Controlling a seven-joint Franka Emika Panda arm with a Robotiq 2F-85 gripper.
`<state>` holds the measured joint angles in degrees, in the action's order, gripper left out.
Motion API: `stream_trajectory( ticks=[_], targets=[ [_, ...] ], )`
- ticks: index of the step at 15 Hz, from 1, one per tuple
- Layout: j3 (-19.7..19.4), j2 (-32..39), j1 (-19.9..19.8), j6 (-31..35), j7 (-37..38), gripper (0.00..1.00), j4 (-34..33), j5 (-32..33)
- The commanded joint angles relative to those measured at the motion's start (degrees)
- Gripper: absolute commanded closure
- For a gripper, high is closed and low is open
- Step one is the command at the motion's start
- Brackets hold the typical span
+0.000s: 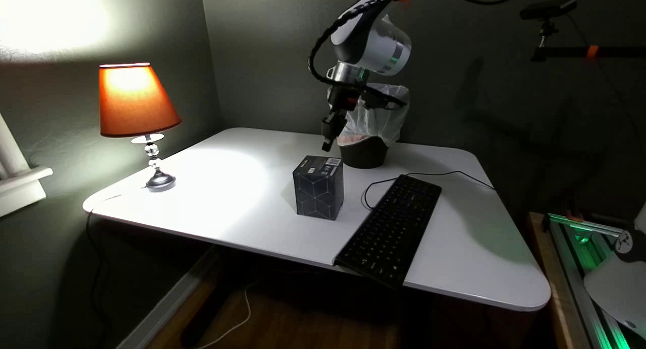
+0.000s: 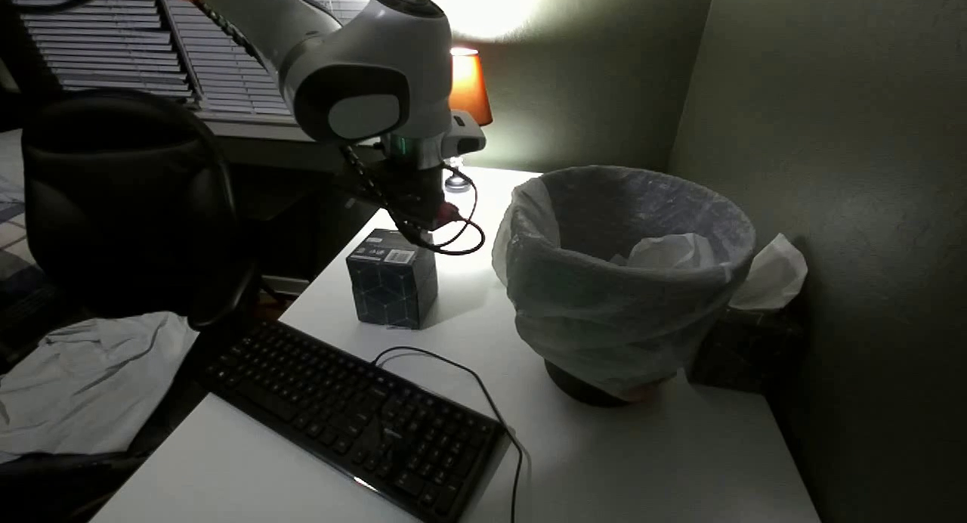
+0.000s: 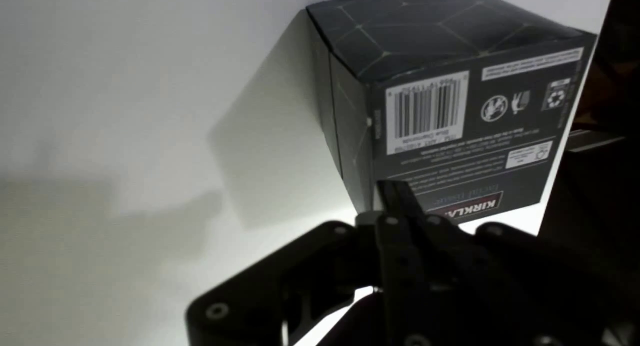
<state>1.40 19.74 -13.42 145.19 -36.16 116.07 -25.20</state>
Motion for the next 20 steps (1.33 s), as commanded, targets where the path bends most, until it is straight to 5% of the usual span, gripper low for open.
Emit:
stream_trajectory(
  ticks=[1, 11, 20],
  targets=[
    [-0.12, -2.41, -0.2, 0.22, 1.04, 0.73, 2.5, 2.08],
    [-0.13, 2.02, -2.47, -10.56, -1.85, 0.01, -4.71, 2.07],
    [0.53, 7.6, -3.01, -16.13, -1.98, 0.0, -11.03, 1.28]
  ],
)
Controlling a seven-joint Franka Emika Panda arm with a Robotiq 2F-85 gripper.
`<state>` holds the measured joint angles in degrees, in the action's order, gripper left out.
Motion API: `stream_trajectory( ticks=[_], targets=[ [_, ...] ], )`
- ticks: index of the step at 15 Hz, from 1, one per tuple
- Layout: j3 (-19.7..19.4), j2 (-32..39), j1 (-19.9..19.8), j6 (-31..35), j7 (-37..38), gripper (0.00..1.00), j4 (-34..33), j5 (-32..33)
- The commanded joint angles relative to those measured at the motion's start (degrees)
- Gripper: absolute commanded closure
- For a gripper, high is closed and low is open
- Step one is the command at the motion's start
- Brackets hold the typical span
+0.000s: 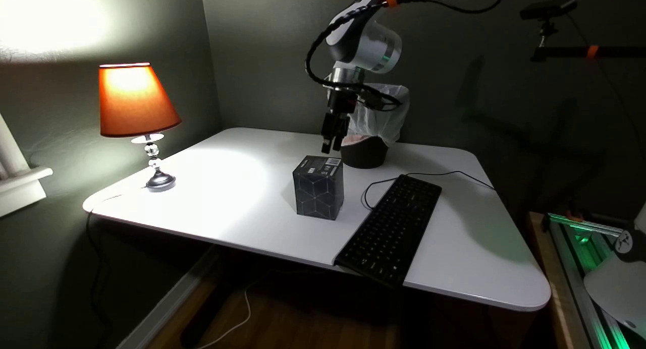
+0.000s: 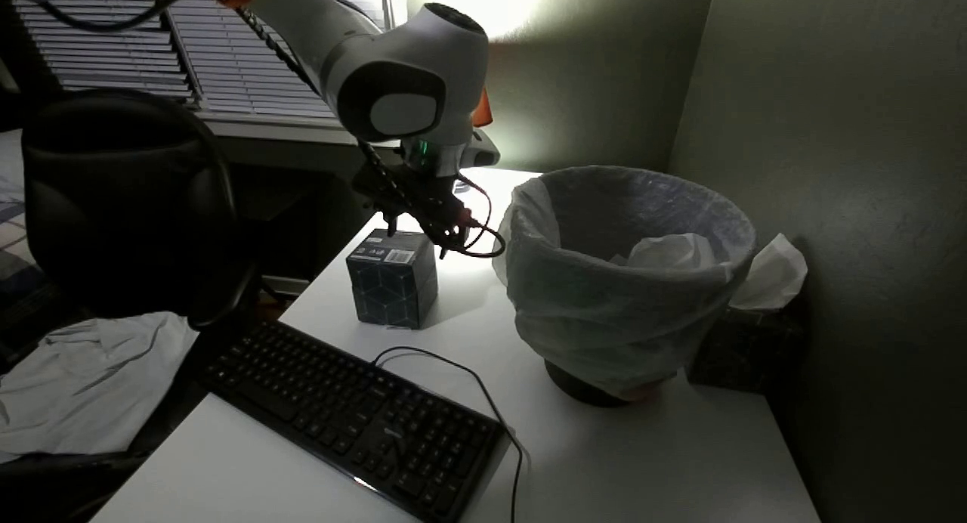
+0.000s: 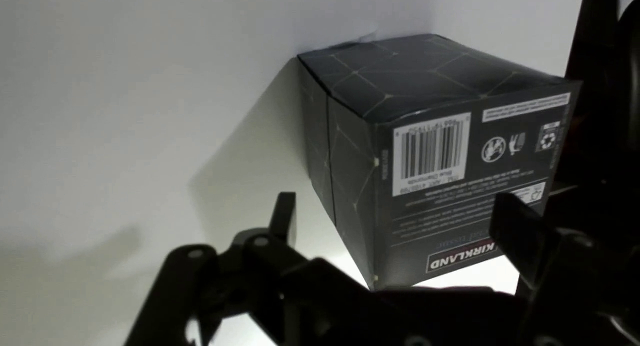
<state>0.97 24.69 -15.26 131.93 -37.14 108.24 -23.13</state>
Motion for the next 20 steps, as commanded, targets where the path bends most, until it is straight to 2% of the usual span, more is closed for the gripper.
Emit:
stream_trajectory(
  ticks=[1, 2, 3, 5, 12, 20],
  targets=[
    [1.02, 3.3, -1.19, -3.3, -0.93, 0.25, -3.87, -0.7],
    [1.12, 3.86, -1.27, -3.44, -0.87, 0.25, -4.47, -0.7],
    [1.23, 4.49, -1.4, -4.09, -0.82, 0.29, -5.24, -0.69],
    [1.46, 5.65, -1.67, -4.86, -0.82, 0.47, -6.61, -0.67],
    [2.04, 8.69, -2.76, -9.78, -1.09, 0.98, -11.57, -1.41],
    [1.89, 9.06, -2.94, -11.5, -0.5, 1.0, -13.09, -1.28]
  ],
)
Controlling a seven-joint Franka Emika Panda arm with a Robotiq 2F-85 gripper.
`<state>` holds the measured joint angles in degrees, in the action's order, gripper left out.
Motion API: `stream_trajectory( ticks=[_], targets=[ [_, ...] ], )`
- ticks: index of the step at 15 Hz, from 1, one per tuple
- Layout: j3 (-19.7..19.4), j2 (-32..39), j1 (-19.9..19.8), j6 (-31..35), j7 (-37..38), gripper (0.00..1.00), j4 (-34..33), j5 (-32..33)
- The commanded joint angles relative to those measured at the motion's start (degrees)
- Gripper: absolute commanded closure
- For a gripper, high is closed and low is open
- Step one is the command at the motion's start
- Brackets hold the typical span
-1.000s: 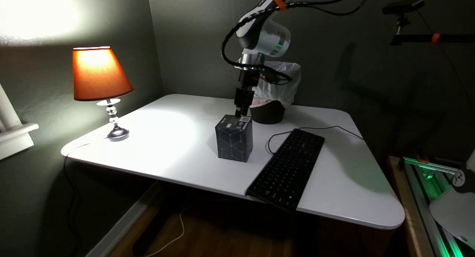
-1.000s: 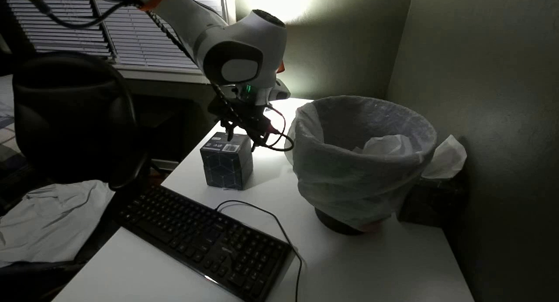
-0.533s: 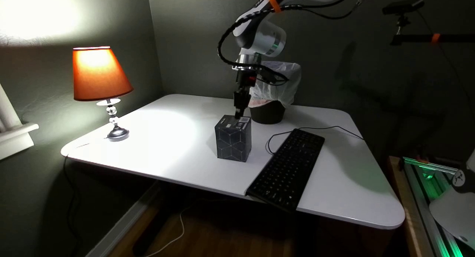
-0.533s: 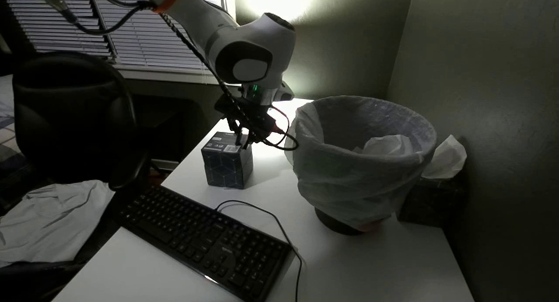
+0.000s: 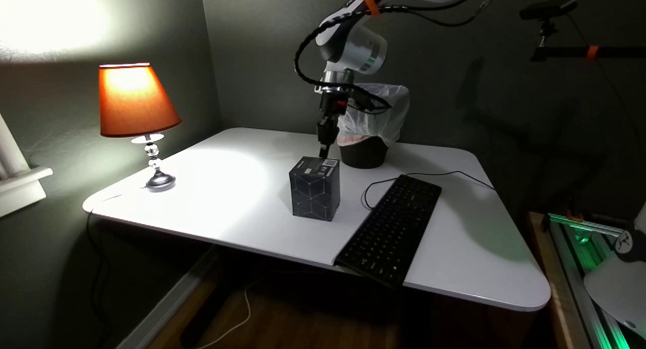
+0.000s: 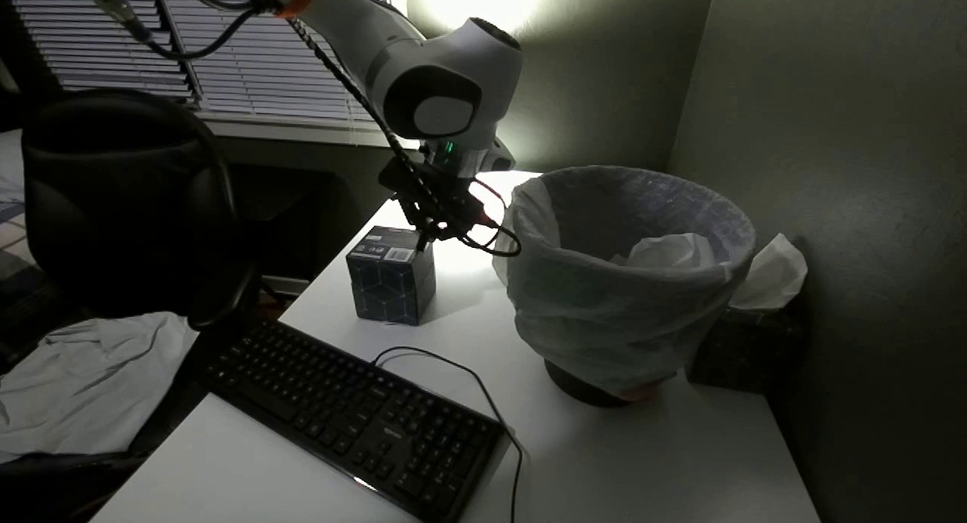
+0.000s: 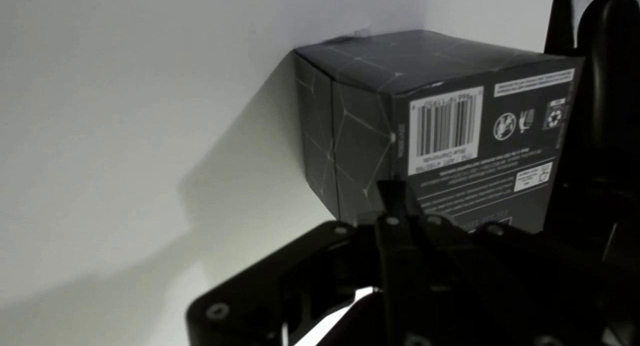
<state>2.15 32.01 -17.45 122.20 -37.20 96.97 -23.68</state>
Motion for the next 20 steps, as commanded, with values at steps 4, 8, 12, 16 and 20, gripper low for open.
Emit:
stream_trajectory(
  ticks=[4, 8, 12, 16, 20],
  targets=[
    [0.63, -0.79, 0.06, 0.32, -0.68, 1.0, 0.89, 0.0],
    [0.74, -2.35, 1.24, 1.49, -0.61, 1.0, 2.68, 1.13],
    [0.38, -3.79, 2.7, 3.53, 0.22, 1.0, 4.51, 2.15],
    [0.71, -6.24, 2.01, 3.6, 2.85, 0.67, 7.54, -0.95],
    [0.65, -9.19, 1.12, 7.05, 5.56, 0.36, 12.5, -6.81]
  ],
)
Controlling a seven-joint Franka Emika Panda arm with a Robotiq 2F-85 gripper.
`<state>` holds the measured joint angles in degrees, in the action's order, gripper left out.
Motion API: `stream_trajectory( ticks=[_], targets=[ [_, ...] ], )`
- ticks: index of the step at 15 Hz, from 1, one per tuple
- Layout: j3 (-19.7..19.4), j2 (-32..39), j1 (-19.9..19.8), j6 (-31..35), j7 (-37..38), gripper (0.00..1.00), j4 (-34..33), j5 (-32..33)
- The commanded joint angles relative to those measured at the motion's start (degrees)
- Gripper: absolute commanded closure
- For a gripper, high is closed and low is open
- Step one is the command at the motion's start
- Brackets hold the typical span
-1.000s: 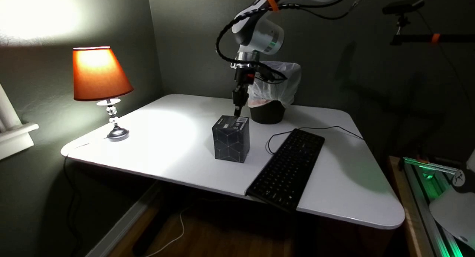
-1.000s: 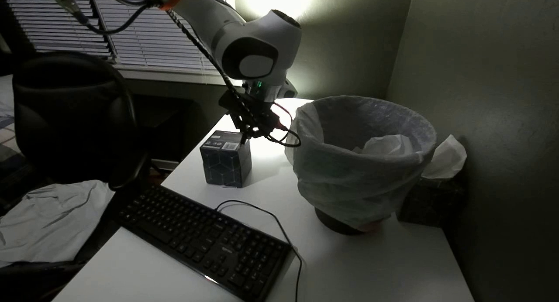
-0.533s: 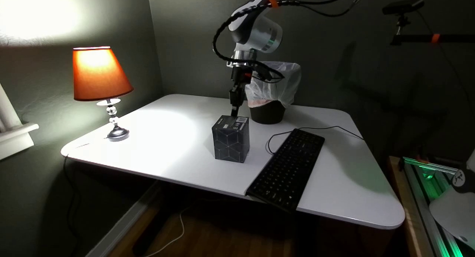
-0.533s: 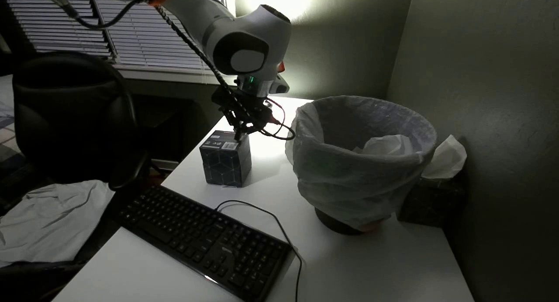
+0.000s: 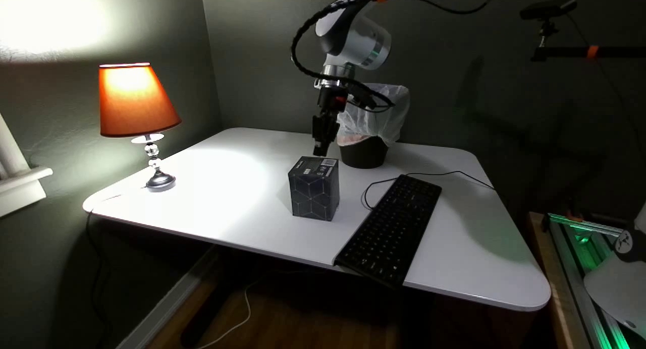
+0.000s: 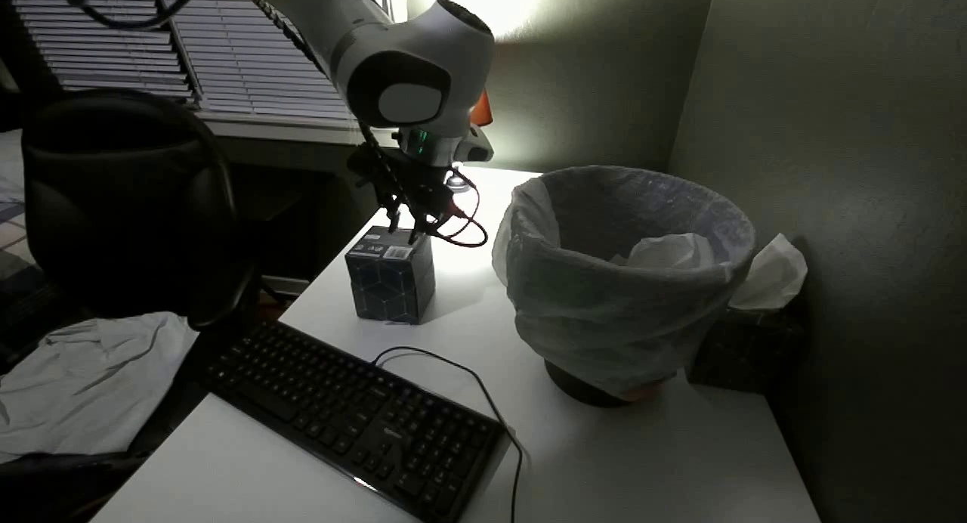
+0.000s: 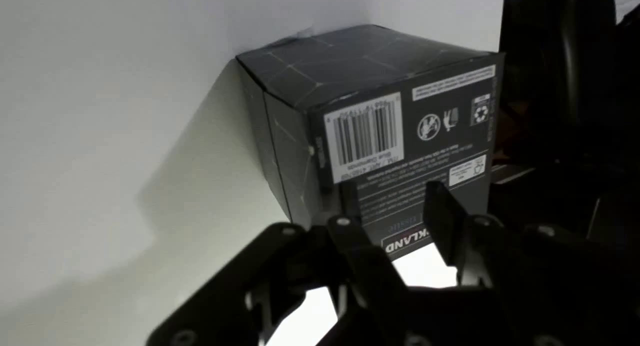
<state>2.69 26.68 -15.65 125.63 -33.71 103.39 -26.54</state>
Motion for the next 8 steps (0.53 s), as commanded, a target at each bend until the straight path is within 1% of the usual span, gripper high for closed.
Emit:
stream_trajectory(
  ticks=[1, 3, 5, 7, 8],
  targets=[
    [-0.02, -4.42, -0.7, 5.87, 2.75, 0.29, 7.46, -5.57],
    [-0.27, -5.84, -0.57, 10.88, 3.8, 0.14, 10.31, -8.09],
    [-0.88, -6.41, 0.08, 15.11, 5.8, 0.01, 12.24, -8.53],
    [-1.64, -5.89, 0.54, 15.79, 9.46, 0.0, 12.78, -6.82],
    [-1.89, -5.44, 0.52, 14.34, 10.95, 0.0, 12.54, -6.06]
  ],
)
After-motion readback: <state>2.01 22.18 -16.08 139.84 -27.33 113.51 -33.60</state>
